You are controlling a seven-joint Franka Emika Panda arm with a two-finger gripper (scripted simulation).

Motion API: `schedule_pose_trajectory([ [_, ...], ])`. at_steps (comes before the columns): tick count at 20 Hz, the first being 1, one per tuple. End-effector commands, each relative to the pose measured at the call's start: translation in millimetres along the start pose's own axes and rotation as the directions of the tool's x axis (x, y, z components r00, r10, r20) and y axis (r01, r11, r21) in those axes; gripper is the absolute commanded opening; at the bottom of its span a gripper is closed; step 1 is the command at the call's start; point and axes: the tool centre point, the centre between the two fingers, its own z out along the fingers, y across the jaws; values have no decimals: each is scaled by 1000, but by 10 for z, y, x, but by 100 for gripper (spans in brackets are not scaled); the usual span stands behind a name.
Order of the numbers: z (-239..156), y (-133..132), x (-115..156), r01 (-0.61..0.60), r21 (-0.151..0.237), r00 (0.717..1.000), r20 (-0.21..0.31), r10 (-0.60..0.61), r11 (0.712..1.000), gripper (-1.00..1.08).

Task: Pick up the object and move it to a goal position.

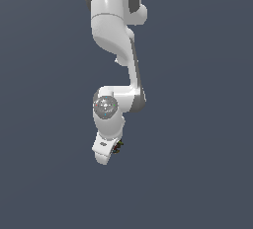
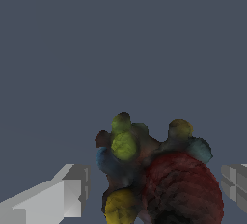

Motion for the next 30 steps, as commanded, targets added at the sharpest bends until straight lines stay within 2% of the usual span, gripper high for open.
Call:
schedule_pose_trajectory([
  [1,48,-23,-1,0,7,1000,1,-1,1000,-100],
  [10,48,-23,-1,0,7,1000,1,-1,1000,-100],
  [18,-128,6,-82,0,0,1000,0,0,1000,-100],
  [24,-461,9,-296,0,1,1000,1,0,1000,-100],
  [30,-1020,20,-652,1,2,1000,1,-1,1000,-100],
])
